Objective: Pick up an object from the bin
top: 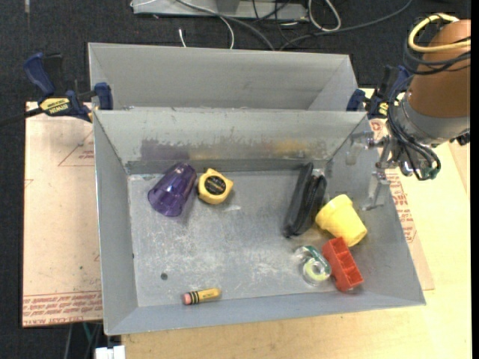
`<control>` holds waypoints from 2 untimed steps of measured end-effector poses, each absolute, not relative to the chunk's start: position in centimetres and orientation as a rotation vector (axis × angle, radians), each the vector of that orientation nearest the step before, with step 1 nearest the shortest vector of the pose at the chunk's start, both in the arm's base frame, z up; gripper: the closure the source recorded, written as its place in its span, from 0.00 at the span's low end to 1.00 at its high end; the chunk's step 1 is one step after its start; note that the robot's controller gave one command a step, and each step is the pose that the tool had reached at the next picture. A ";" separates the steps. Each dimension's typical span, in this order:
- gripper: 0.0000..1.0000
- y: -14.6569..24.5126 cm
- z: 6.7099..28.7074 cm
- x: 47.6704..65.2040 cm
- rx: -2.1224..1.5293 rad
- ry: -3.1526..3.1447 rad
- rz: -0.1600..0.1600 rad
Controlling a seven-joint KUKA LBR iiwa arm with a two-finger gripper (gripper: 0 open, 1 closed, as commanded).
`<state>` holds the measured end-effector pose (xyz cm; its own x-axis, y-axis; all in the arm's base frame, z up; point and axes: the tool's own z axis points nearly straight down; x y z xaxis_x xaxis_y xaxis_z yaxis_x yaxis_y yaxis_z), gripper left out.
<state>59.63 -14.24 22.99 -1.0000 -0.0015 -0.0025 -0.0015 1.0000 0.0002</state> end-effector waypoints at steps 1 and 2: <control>0.00 -14.2 23.0 59.6 -0.002 3.139 0.000; 0.00 -13.0 20.3 59.8 0.041 3.127 -0.006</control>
Offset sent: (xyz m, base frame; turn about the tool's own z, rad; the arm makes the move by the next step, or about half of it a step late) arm -0.0011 0.0368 -0.0756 0.0559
